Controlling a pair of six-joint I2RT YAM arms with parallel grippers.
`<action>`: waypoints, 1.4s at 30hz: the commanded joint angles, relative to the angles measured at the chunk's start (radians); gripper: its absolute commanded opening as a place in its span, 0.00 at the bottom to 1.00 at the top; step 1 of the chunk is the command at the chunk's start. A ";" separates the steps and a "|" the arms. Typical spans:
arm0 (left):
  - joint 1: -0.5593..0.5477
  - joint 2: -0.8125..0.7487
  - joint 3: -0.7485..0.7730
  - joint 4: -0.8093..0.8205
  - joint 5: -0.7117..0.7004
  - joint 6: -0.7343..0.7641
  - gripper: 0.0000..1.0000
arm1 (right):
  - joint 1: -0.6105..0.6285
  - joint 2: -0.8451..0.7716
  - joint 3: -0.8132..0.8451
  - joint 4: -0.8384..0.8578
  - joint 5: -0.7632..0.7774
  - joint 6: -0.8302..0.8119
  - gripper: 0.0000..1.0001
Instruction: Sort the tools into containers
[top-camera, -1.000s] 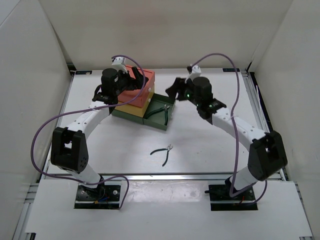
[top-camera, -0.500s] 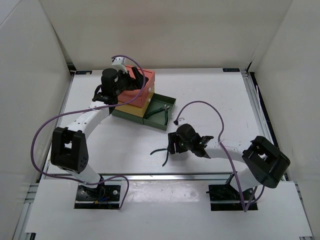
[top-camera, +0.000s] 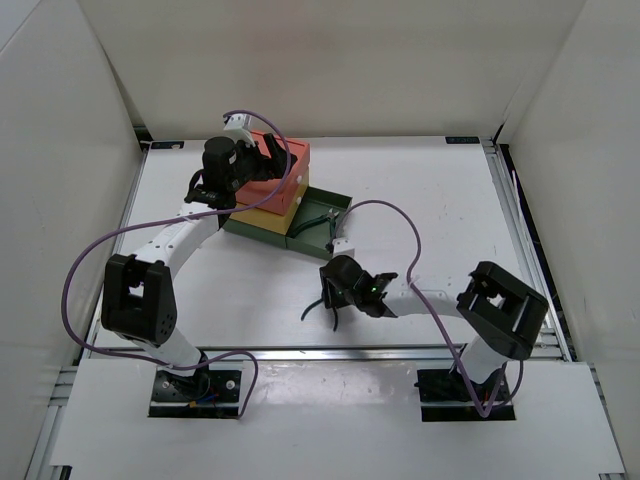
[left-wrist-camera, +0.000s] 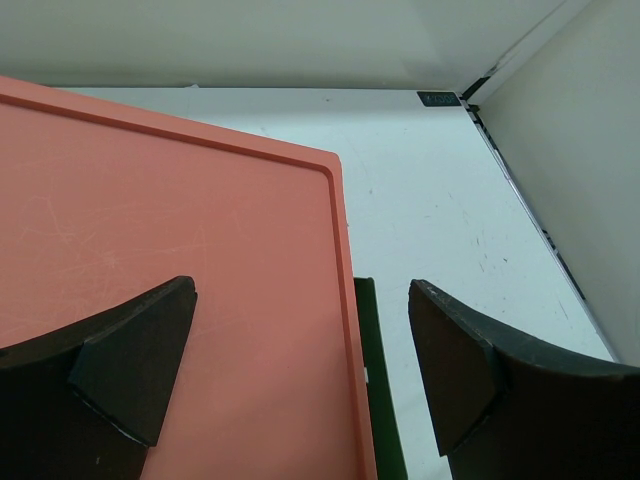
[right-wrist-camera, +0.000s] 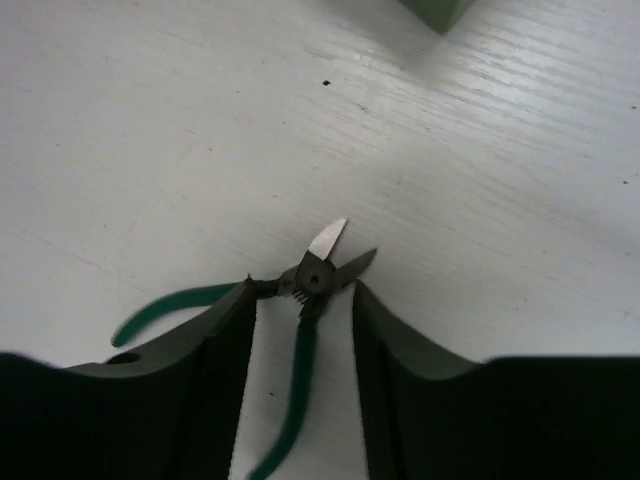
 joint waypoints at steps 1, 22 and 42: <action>0.002 0.013 -0.044 -0.191 -0.022 -0.004 0.99 | 0.035 0.077 -0.016 -0.192 0.062 0.042 0.42; 0.002 -0.012 -0.050 -0.196 -0.019 -0.007 0.99 | 0.041 -0.051 0.022 -0.359 0.233 0.018 0.00; 0.002 0.001 -0.053 -0.176 -0.013 -0.009 0.99 | -0.284 0.120 0.625 -0.210 0.050 -0.357 0.00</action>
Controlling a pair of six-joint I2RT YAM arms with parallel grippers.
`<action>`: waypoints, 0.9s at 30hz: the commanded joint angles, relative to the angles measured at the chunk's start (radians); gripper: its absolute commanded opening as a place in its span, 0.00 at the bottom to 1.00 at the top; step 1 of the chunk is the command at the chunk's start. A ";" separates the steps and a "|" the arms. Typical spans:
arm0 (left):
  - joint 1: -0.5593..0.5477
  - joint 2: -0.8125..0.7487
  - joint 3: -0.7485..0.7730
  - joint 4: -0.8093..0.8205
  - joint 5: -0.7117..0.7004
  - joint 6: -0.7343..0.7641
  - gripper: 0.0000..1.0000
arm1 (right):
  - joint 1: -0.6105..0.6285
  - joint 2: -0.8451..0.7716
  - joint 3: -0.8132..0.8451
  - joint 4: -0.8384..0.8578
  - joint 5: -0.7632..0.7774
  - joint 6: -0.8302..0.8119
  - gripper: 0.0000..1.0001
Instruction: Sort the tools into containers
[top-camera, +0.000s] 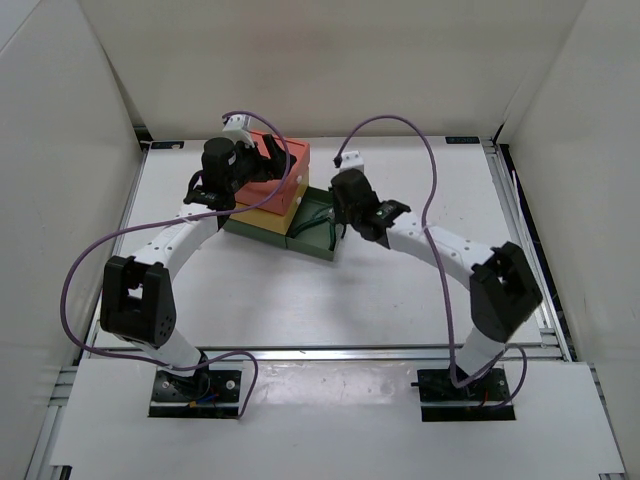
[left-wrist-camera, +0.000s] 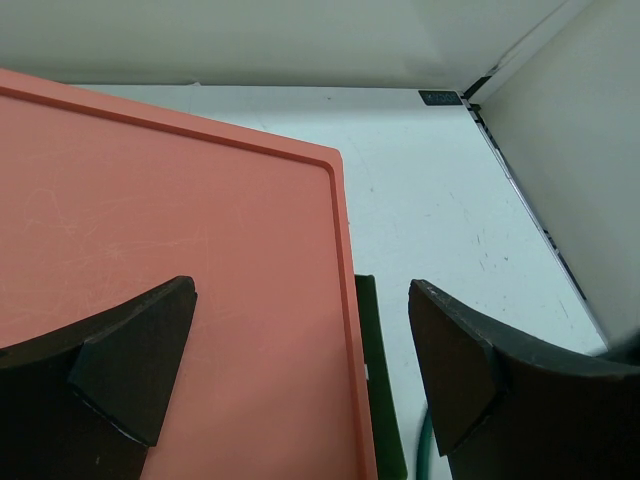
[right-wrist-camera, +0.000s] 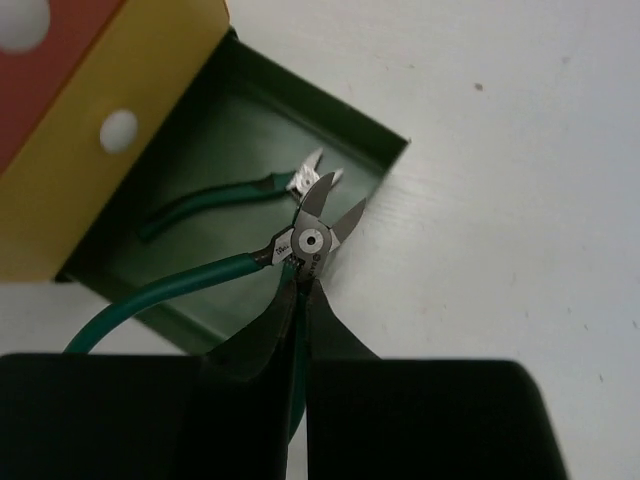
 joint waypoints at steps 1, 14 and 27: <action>0.003 0.014 -0.042 -0.175 -0.013 -0.005 0.99 | -0.046 0.094 0.110 0.075 -0.142 -0.068 0.00; 0.002 0.034 -0.044 -0.172 0.000 -0.007 0.99 | -0.101 0.107 0.113 0.173 -0.236 -0.035 0.68; 0.003 0.052 -0.044 -0.160 0.024 -0.024 0.99 | -0.261 0.125 -0.126 0.185 -0.428 0.149 0.38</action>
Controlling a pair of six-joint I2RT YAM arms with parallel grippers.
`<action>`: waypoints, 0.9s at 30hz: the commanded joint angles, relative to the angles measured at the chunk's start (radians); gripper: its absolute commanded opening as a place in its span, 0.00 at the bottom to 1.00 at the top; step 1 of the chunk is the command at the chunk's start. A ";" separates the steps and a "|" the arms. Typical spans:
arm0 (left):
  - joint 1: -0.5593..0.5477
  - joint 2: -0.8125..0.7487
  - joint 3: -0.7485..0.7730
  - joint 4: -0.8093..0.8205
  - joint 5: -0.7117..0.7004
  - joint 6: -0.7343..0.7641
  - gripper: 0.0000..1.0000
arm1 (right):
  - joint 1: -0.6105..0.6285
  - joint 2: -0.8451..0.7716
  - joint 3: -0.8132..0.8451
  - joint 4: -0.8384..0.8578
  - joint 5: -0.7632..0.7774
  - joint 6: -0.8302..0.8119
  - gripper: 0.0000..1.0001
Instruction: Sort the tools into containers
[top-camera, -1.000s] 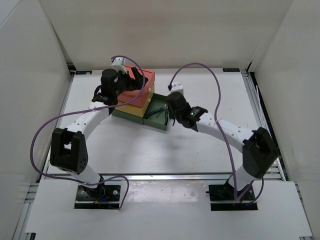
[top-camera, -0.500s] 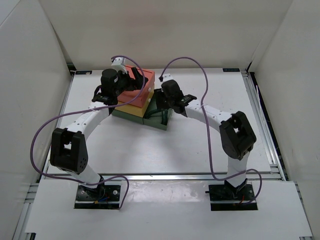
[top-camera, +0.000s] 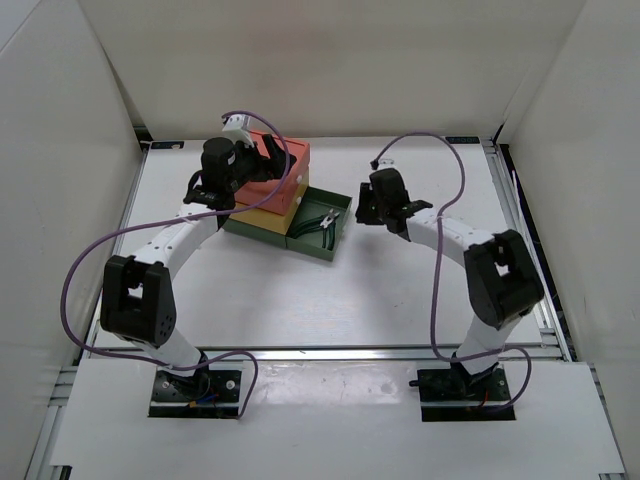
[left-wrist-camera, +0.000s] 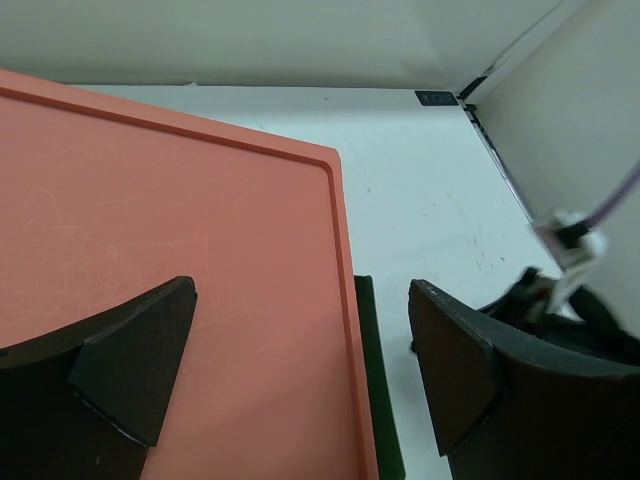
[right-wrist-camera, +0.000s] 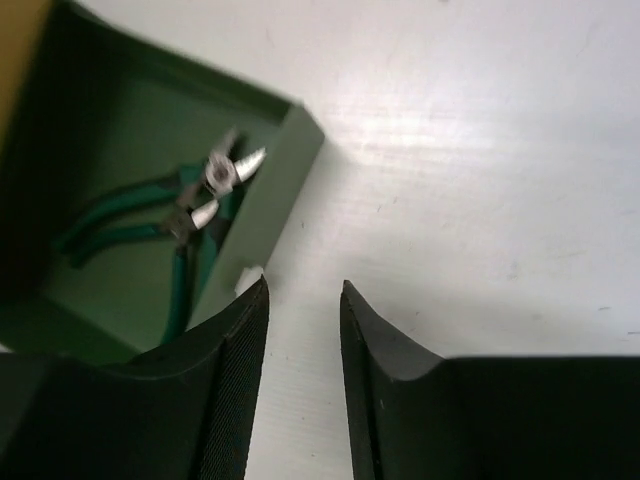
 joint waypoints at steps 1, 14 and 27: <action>0.005 0.053 -0.041 -0.166 0.015 -0.019 0.99 | 0.006 0.072 -0.010 0.031 -0.142 0.064 0.38; -0.007 0.098 -0.021 -0.166 0.046 -0.041 0.99 | 0.075 0.350 0.292 0.132 -0.440 0.092 0.39; -0.010 0.070 0.012 -0.227 -0.015 -0.002 0.99 | 0.000 0.405 0.317 0.307 -0.601 0.202 0.45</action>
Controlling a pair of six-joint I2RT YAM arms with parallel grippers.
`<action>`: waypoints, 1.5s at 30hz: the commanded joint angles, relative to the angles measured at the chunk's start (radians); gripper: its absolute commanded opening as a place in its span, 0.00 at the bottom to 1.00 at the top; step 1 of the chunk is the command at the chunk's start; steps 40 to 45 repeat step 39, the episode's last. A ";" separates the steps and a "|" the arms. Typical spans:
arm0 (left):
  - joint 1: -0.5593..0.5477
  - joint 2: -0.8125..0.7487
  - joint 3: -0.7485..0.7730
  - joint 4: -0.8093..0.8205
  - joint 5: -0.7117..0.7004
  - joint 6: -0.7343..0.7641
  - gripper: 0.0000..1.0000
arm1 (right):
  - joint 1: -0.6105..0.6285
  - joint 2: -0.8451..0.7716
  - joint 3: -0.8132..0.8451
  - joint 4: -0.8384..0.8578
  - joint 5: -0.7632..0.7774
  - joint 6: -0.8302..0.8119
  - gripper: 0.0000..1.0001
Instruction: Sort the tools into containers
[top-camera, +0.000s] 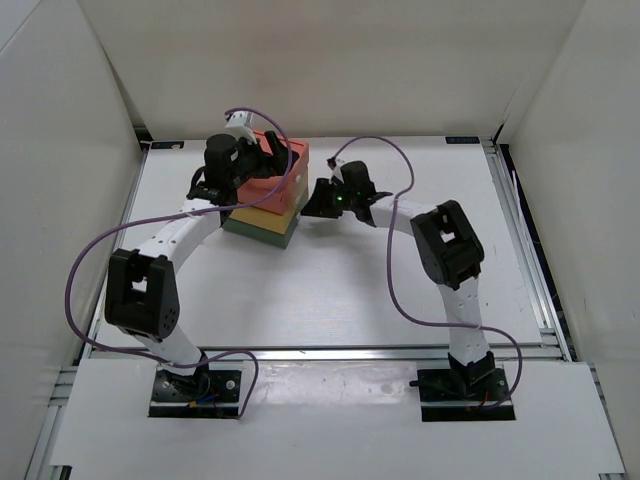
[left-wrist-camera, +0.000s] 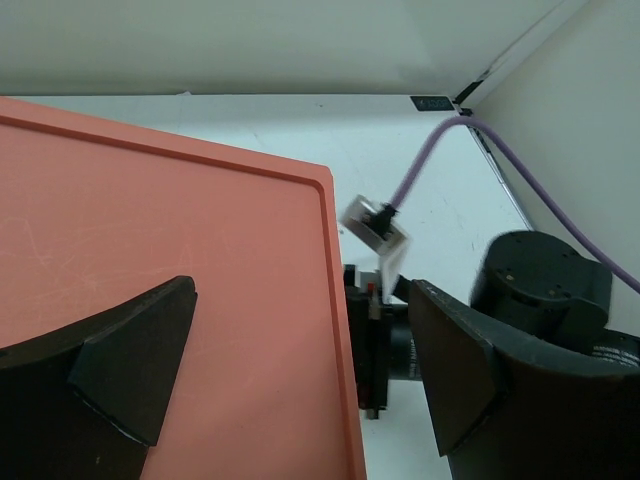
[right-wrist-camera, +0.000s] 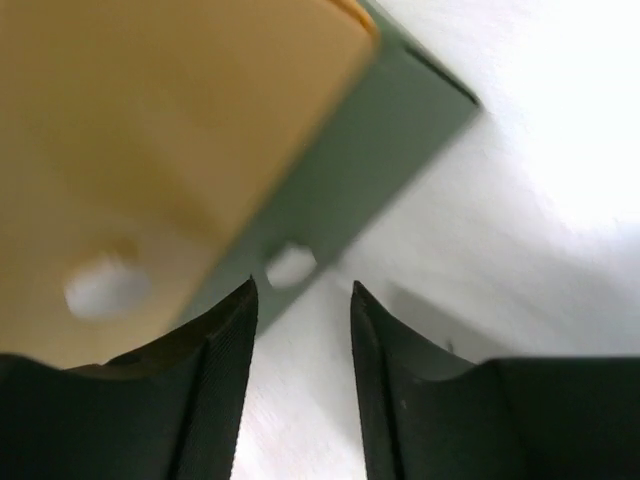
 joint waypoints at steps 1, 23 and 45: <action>-0.004 0.017 -0.029 -0.251 -0.040 0.006 0.99 | -0.043 -0.173 -0.165 0.097 -0.008 0.036 0.47; -0.234 -0.692 -0.737 0.289 -0.923 0.319 0.99 | -0.129 -1.026 -0.690 -0.518 0.579 -0.099 0.99; -0.167 -0.848 -0.916 0.470 -0.915 0.505 0.99 | -0.135 -1.447 -0.867 -0.573 0.568 -0.141 0.99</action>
